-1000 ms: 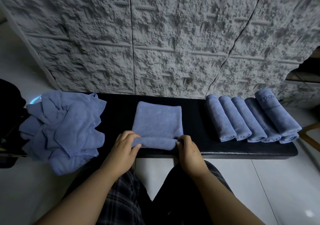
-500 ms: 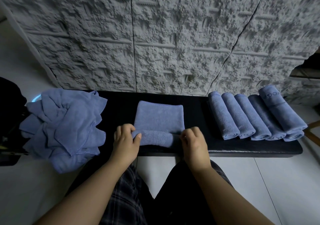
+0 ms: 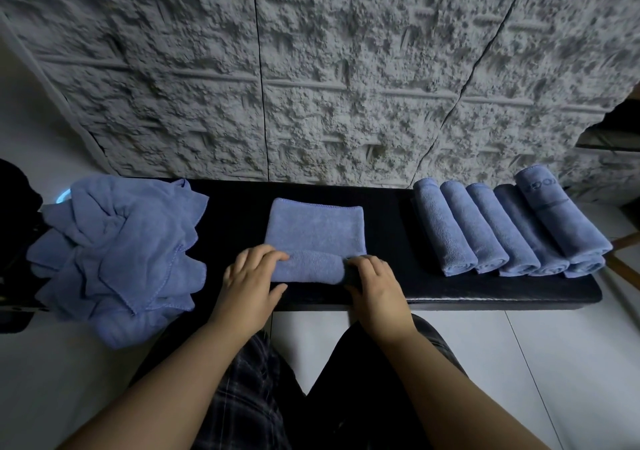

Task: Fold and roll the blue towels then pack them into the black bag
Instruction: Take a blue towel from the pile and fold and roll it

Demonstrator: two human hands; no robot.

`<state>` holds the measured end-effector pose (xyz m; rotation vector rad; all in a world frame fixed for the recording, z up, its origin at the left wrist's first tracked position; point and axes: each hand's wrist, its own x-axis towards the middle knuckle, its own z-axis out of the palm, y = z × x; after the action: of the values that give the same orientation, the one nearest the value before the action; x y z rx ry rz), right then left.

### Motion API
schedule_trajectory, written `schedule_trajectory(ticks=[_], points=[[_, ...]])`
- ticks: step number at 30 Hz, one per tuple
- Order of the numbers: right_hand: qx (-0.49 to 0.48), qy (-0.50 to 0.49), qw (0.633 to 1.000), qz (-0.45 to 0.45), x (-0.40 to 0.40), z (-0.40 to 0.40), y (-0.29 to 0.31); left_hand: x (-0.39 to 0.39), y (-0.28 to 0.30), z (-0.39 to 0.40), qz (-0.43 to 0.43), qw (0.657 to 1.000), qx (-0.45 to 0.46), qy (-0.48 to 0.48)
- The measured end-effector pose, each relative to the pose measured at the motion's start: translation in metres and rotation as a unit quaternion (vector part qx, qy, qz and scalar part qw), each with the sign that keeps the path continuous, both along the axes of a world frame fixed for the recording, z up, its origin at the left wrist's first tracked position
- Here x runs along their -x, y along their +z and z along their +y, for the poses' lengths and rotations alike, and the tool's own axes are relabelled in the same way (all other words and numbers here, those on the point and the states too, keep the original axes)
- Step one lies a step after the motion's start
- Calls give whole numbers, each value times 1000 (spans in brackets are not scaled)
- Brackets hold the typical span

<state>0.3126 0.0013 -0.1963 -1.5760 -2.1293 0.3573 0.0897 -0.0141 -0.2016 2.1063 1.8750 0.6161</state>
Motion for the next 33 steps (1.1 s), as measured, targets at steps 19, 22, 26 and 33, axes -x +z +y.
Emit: schedule_trajectory(ticks=[19, 22, 26, 33], points=[[253, -66, 959, 112, -2, 13, 26, 10, 4, 6, -162, 974, 151, 44], [222, -106, 965, 86, 5, 16, 24, 6, 4, 8, -124, 983, 107, 81], [28, -127, 991, -11, 14, 21, 23, 0, 13, 12, -114, 988, -32, 102], [-46, 8, 999, 14, 12, 16, 15, -3, 12, 10, 47, 992, -111, -40]])
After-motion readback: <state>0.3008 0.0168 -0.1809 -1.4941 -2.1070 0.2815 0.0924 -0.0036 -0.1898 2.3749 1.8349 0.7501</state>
